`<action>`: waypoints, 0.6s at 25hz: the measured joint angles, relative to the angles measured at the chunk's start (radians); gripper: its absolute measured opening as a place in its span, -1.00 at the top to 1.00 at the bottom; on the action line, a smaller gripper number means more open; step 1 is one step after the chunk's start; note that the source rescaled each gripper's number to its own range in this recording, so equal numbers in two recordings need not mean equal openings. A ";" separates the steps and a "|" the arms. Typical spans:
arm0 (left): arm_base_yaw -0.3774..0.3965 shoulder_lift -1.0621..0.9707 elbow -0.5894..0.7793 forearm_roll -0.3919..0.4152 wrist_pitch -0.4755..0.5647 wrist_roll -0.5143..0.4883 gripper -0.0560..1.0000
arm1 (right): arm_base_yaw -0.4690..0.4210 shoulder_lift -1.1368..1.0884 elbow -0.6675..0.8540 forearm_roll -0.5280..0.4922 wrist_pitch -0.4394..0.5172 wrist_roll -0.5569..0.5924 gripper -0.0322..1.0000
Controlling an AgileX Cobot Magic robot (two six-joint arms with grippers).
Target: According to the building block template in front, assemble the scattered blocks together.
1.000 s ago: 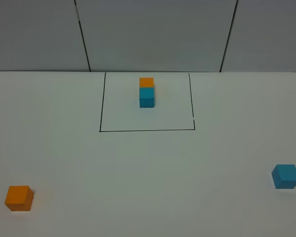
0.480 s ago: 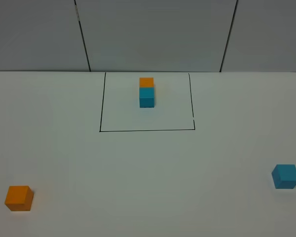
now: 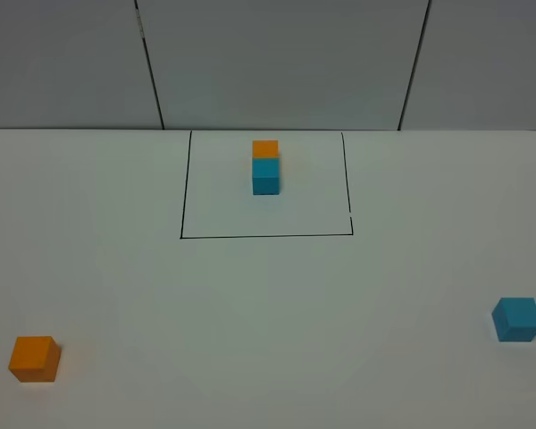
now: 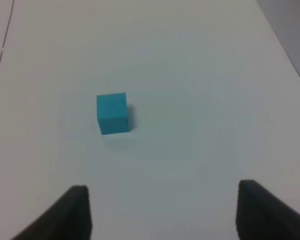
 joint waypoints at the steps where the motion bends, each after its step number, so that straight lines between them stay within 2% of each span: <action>1: 0.000 0.000 0.000 0.000 0.000 0.000 -0.95 | 0.000 0.000 0.000 0.000 0.000 0.000 -0.15; 15: 0.000 0.064 -0.002 0.045 -0.011 0.020 -0.95 | 0.000 0.000 0.000 0.000 0.000 0.000 -0.15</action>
